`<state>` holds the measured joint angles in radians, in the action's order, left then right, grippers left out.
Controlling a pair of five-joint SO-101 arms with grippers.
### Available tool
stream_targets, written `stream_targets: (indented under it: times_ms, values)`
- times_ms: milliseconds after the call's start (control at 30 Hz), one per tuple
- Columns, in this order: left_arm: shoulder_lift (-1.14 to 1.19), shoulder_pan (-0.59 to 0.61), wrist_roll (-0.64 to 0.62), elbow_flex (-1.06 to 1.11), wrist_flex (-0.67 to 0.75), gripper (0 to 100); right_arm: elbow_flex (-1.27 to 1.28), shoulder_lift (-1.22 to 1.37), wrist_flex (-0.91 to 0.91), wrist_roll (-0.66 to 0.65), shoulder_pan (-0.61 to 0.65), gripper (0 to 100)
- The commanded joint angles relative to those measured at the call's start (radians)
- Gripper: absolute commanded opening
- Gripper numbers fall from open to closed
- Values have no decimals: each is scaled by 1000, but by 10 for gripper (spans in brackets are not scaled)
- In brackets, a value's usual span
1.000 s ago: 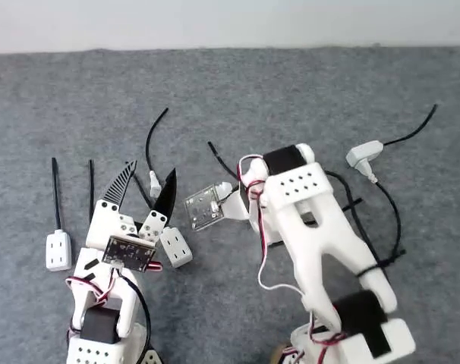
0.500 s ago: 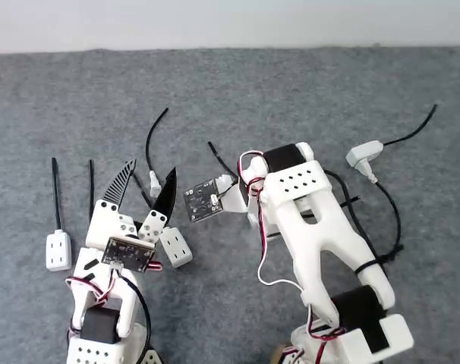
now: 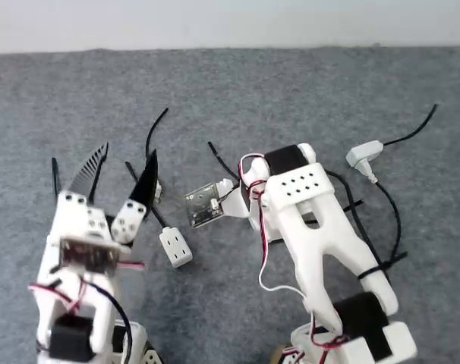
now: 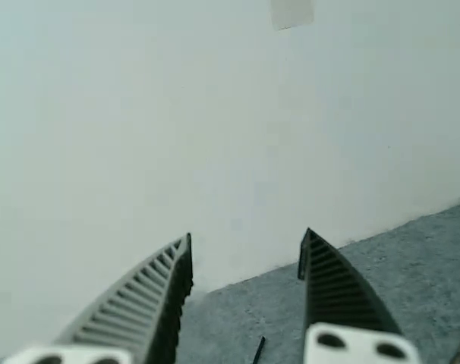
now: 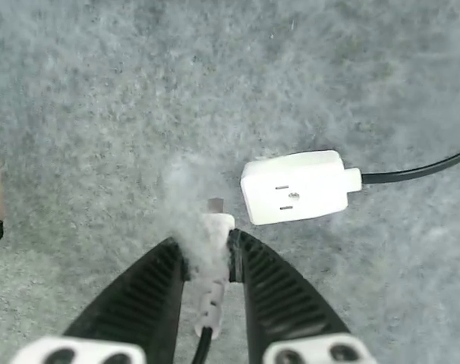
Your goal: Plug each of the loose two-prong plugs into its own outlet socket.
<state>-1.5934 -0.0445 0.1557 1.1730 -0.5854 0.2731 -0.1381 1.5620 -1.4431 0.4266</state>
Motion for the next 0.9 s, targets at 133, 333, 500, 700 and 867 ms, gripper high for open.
stream_targets:
  times_ms: [133, 333, 500, 700, 867]
  values:
    - [775, 2, -118, -407, 26, 228, -58, -56, -1, 25, 33, 9]
    - [939, -8, -127, -308, 229, 228, -60, -16, -56, 9, 25, 9]
    - [956, -6, -126, -223, 338, 228, -95, 41, -67, -31, 7, 9]
    - [987, -11, -126, -209, 359, 228, -241, 199, -58, -31, -12, 9]
    - [1063, -5, -126, -209, 410, 228, -315, 328, 13, -48, -16, 9]
